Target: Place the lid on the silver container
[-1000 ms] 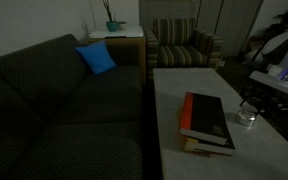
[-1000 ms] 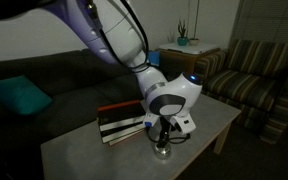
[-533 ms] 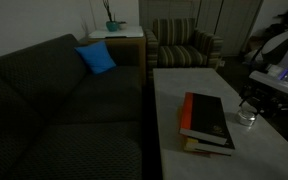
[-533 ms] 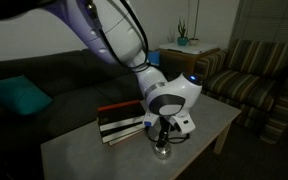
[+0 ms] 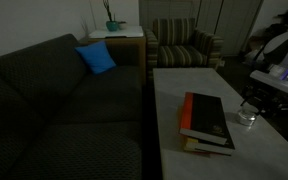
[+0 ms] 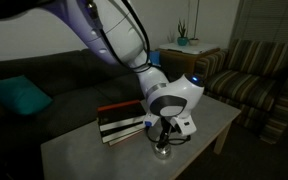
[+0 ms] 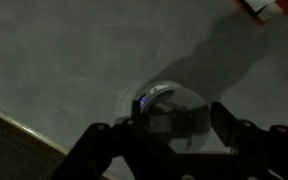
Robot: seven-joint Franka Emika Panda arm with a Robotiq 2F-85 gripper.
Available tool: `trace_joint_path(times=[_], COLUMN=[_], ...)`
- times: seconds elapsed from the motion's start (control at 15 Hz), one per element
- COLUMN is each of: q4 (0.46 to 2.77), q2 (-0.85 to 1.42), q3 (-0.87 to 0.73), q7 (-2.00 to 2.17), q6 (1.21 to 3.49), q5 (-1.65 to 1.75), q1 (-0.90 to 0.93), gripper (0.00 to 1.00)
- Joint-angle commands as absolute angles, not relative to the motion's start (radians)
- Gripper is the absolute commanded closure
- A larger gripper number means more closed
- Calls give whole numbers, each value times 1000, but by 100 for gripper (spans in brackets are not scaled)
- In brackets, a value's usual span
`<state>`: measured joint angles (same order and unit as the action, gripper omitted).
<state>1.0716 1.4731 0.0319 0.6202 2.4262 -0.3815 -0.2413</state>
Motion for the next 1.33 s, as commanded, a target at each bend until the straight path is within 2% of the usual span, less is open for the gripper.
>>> trace_joint_path(times=[0.0,0.33,0.4,0.53,1.27], q4=[1069,1067,1066,1066,1073], q2=[1473,1473,1473,1473,1473], q3=[22,22,22,26,12], q7=[637,653,655,655,692], q6=[2407,2393,2388,2377,2396], q5=[-407,-402,-401,-404,-405], q1=[-241,-237,-237,-241,-228], gripper=[56,56,12,2,0])
